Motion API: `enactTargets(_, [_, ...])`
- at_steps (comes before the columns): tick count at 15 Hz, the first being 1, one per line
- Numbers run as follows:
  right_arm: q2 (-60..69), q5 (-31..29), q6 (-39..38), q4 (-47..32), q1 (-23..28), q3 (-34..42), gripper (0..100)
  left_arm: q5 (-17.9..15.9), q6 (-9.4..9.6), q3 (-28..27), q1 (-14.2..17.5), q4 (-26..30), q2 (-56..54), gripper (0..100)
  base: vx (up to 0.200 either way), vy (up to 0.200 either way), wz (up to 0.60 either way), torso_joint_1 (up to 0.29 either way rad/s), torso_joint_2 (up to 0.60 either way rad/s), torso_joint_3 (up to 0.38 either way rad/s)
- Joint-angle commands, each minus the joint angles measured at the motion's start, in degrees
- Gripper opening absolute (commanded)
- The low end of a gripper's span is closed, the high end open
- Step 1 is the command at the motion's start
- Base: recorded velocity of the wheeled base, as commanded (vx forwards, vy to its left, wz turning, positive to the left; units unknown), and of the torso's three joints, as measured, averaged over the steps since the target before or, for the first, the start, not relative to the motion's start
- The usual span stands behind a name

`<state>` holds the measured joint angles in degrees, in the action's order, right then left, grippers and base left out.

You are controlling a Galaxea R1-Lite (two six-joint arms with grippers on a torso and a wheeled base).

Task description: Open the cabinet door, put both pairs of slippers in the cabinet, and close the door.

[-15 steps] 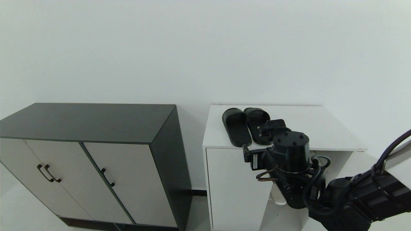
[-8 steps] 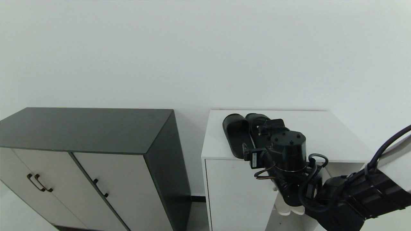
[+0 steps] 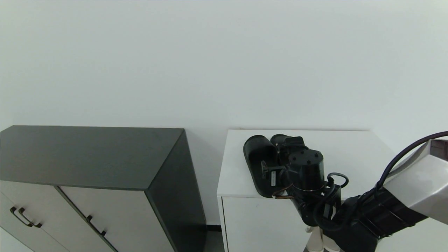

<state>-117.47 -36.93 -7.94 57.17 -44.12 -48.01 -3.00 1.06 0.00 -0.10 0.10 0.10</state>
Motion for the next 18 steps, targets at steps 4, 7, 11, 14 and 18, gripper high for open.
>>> enactTargets(4, [-4.3, 2.6, -0.2, 0.4, 2.5, -3.6, 100, 0.0, -0.01, 0.0, 0.0, 0.0, 0.0, 0, 0.000, 0.000, 0.00, 0.000, 0.00, 0.000])
enactTargets(7, [-8.9, 4.1, 0.6, -0.6, 5.5, -11.4, 100, 0.0, -0.01, 0.0, 0.0, 0.0, 0.0, 0, 0.000, 0.000, 0.00, 0.000, 0.00, 0.000])
enactTargets(11, [-11.6, 5.8, 1.2, -3.6, 7.6, -17.1, 100, 0.0, -0.01, 0.0, 0.0, 0.0, 0.0, 0, 0.000, 0.000, 0.00, 0.000, 0.00, 0.000])
enactTargets(14, [-12.3, 6.1, 1.2, -4.4, 7.9, -18.5, 100, 0.0, -0.01, 0.0, 0.0, 0.0, 0.0, 0, 0.000, 0.000, 0.00, 0.000, 0.00, 0.000])
enactTargets(18, [-13.5, 6.3, 2.4, -4.4, 8.6, -20.8, 0, 0.0, -0.01, 0.0, 0.0, 0.0, 0.0, 0, 0.000, 0.000, 0.00, 0.000, 0.00, 0.000])
